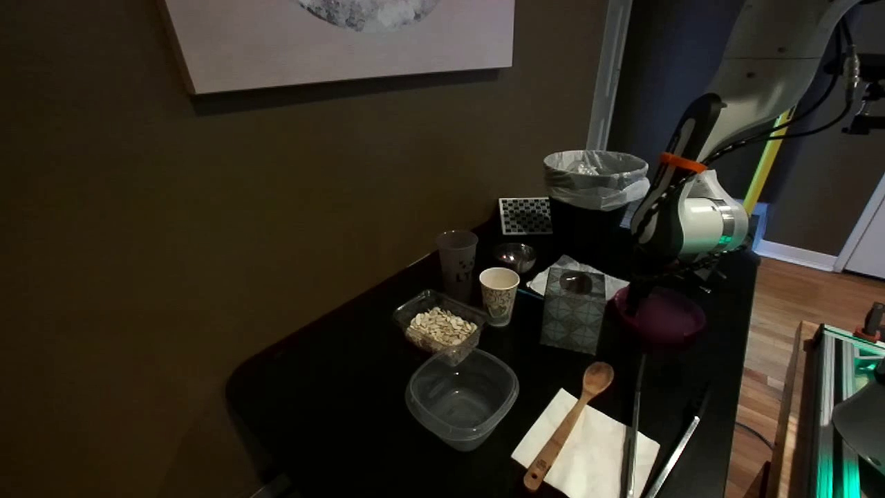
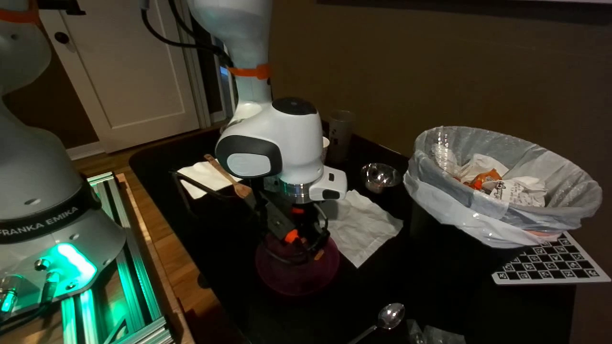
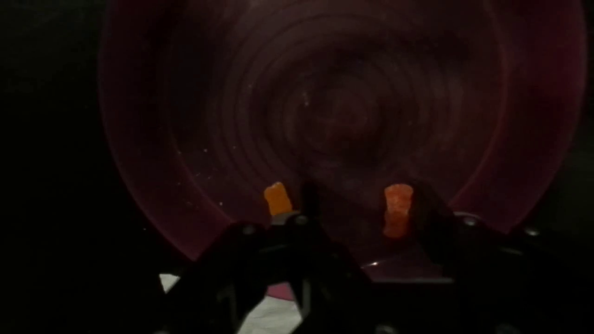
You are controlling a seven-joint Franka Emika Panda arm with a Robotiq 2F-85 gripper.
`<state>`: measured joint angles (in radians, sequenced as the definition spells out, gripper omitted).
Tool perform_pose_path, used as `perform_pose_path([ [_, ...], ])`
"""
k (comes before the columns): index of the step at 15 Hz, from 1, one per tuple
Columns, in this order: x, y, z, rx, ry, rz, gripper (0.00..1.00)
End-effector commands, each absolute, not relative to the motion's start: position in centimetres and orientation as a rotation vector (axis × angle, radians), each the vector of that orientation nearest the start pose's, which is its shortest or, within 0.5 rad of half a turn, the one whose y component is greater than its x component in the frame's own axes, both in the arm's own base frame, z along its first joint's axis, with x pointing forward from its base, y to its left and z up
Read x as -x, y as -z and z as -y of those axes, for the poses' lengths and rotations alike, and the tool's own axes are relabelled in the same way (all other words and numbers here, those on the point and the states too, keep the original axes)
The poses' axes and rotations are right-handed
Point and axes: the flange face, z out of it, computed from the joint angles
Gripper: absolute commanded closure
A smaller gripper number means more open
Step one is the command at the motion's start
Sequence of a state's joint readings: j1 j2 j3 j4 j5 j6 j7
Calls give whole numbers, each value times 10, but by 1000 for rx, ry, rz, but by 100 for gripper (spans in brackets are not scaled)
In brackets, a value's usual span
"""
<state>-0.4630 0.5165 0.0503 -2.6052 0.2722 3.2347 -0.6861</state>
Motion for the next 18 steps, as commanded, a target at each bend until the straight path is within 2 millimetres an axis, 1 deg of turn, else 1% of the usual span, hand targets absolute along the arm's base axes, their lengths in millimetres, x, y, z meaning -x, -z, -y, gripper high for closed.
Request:
perform_pose_path([
  [1,-371,-83,190,3185,185,-27,77],
  [3,-373,-85,191,3184,196,-29,92],
  [5,-374,-88,191,3180,207,-35,95],
  [6,-375,-89,192,3178,209,-37,93],
  [7,-375,-91,192,3176,213,-38,84],
  [10,-379,-99,192,3171,237,-38,84],
  [11,-382,-104,191,3167,255,-36,82],
  [12,-385,-110,190,3166,274,-30,83],
  [13,-390,-118,189,3164,300,-27,79],
  [14,-394,-125,188,3163,323,-18,80],
  [15,-400,-133,187,3163,354,-10,78],
  [18,-415,-149,187,3165,413,9,79],
])
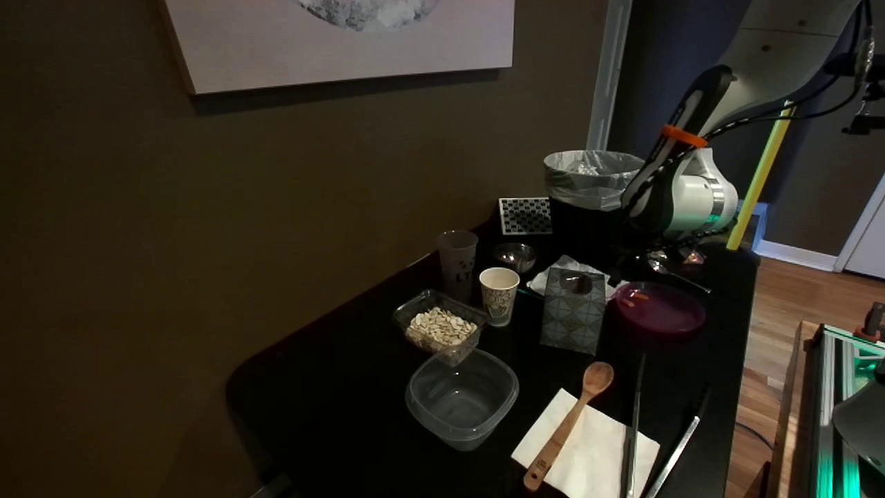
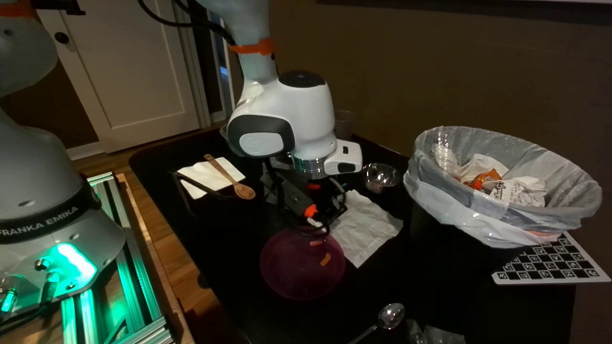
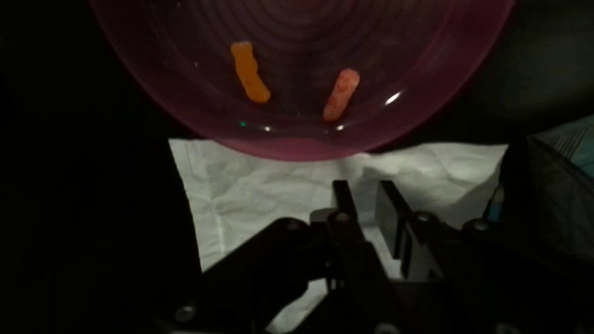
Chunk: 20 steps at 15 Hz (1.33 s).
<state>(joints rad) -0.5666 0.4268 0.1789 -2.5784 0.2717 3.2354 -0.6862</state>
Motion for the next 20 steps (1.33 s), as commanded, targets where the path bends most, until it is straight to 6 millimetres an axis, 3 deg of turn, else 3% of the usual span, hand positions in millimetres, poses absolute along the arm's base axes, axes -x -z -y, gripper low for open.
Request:
perform_pose_path([
  [1,-416,-150,186,3164,412,14,78],
  [7,-397,-143,189,3148,325,-46,75],
  [15,-368,-125,209,3145,160,-178,85],
  [19,-367,-116,206,3134,131,-201,82],
  [20,-368,-114,204,3133,131,-201,77],
])
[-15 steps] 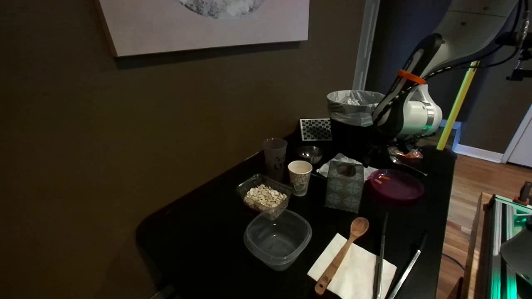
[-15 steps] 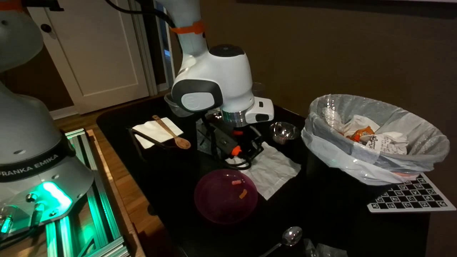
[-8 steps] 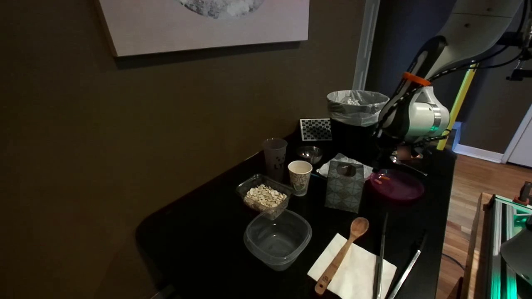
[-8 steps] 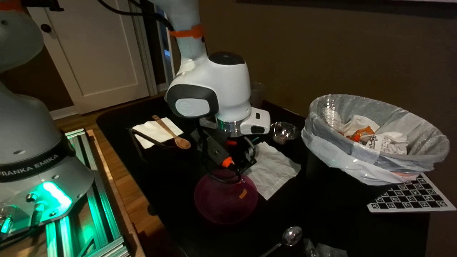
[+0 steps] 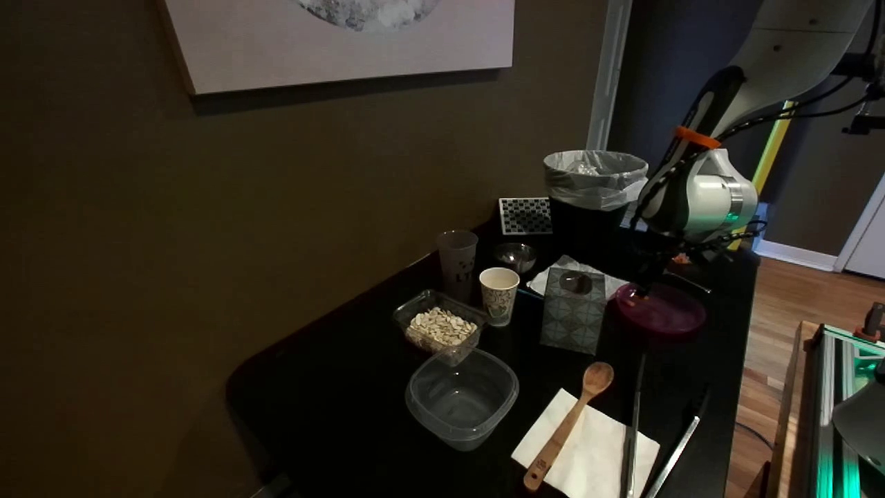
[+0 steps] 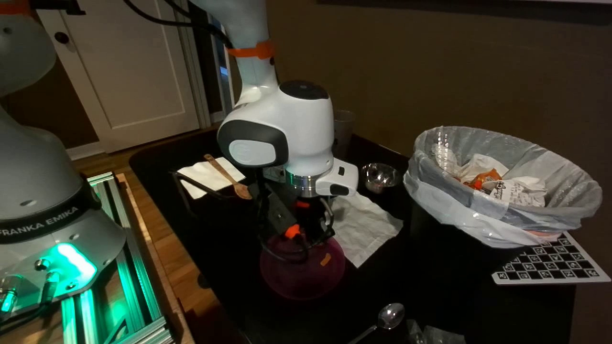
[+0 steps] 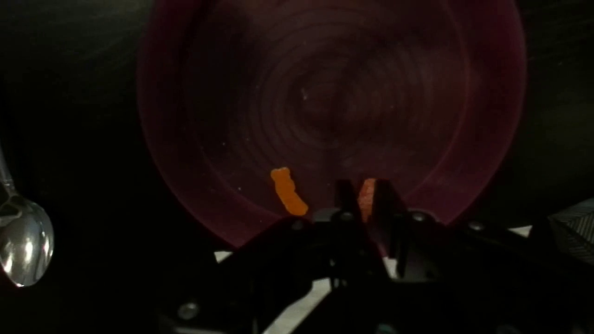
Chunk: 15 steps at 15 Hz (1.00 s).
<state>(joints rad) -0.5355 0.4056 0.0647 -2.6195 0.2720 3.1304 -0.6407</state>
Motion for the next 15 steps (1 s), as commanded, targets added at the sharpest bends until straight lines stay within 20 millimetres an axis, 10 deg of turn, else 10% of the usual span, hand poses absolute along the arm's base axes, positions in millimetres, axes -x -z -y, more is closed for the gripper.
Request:
perform_pose_path([
  [1,-369,-112,203,3129,126,-201,76],
  [15,-381,-93,204,3129,124,-203,67],
])
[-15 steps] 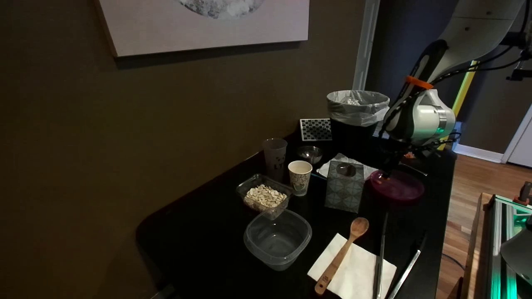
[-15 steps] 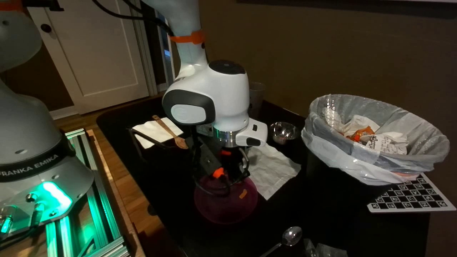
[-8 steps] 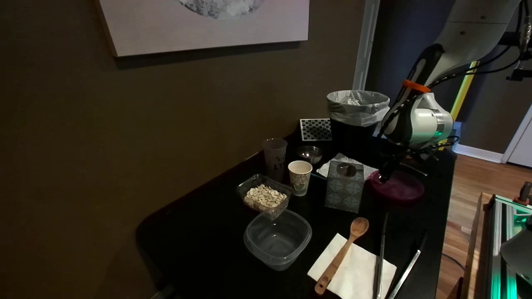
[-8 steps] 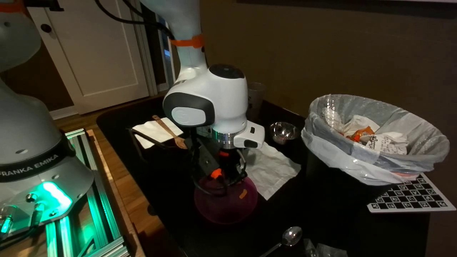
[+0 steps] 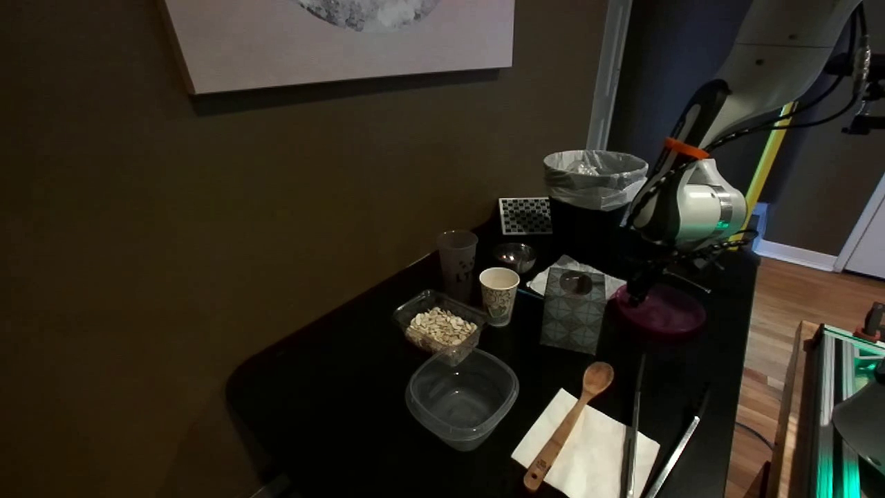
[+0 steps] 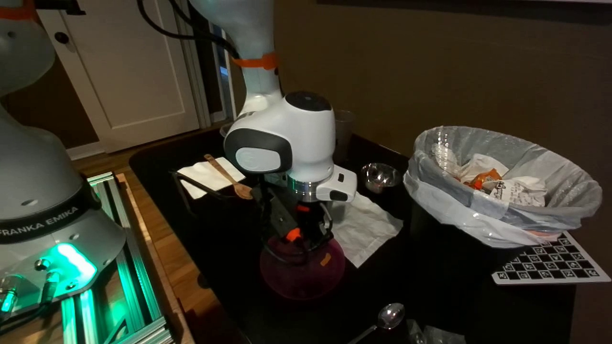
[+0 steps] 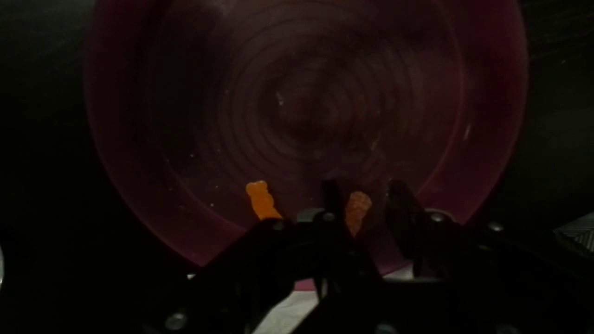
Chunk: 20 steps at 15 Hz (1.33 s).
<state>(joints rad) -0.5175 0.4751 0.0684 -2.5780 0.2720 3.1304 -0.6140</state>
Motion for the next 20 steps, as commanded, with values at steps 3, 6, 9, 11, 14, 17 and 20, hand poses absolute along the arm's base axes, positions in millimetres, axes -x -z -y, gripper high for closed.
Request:
perform_pose_path([
  [3,-385,-90,205,3130,128,-204,71],
  [6,-390,-88,203,3131,127,-203,80],
  [9,-393,-87,201,3131,127,-201,100],
  [11,-395,-87,201,3132,128,-205,98],
  [14,-396,-96,199,3131,136,-198,98],
  [17,-397,-107,197,3133,149,-194,98],
  [20,-399,-118,196,3138,167,-188,98],
])
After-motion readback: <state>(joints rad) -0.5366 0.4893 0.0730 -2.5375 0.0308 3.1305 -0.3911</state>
